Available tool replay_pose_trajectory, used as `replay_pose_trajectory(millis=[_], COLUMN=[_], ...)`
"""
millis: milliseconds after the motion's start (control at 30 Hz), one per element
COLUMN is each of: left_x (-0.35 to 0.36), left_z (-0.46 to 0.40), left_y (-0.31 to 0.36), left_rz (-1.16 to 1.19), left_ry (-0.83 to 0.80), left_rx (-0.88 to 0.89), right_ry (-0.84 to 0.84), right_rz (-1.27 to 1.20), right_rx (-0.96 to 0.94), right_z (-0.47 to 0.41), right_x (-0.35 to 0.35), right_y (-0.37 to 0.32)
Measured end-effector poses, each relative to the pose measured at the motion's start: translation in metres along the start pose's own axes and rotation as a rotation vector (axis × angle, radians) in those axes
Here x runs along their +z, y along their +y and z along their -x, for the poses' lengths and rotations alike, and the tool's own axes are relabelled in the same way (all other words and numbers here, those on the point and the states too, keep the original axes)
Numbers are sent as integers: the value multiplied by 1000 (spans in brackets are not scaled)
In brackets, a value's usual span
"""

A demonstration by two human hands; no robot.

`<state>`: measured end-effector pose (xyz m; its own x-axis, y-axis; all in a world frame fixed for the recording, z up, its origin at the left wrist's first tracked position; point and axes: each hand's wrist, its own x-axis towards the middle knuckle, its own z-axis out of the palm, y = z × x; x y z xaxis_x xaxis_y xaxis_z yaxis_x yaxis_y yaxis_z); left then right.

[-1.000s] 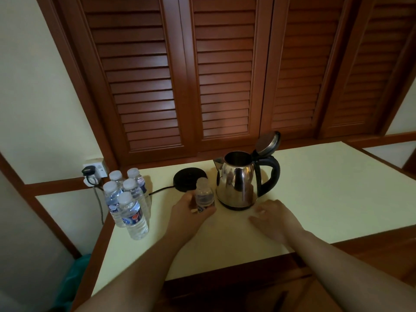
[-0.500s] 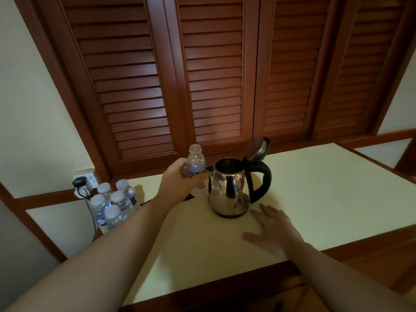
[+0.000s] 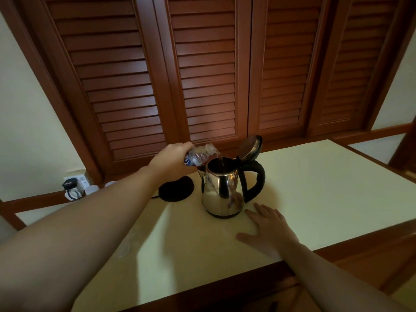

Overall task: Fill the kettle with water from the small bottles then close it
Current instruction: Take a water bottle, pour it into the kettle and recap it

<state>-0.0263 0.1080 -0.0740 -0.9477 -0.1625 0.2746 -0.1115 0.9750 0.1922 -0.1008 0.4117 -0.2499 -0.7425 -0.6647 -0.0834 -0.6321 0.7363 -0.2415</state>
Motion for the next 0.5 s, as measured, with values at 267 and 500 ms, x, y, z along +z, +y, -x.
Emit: replay_pose_trajectory(millis=[267, 500], left_x=[-16, -26], left_z=[-8, -11], left_y=[-6, -6], left_rz=[-268, -309], left_ry=[-6, -12], left_rx=[65, 101], right_ry=[12, 15], right_rz=[-6, -16], right_rx=[0, 8], right_z=[2, 0], right_x=[-2, -1], right_y=[-1, -1])
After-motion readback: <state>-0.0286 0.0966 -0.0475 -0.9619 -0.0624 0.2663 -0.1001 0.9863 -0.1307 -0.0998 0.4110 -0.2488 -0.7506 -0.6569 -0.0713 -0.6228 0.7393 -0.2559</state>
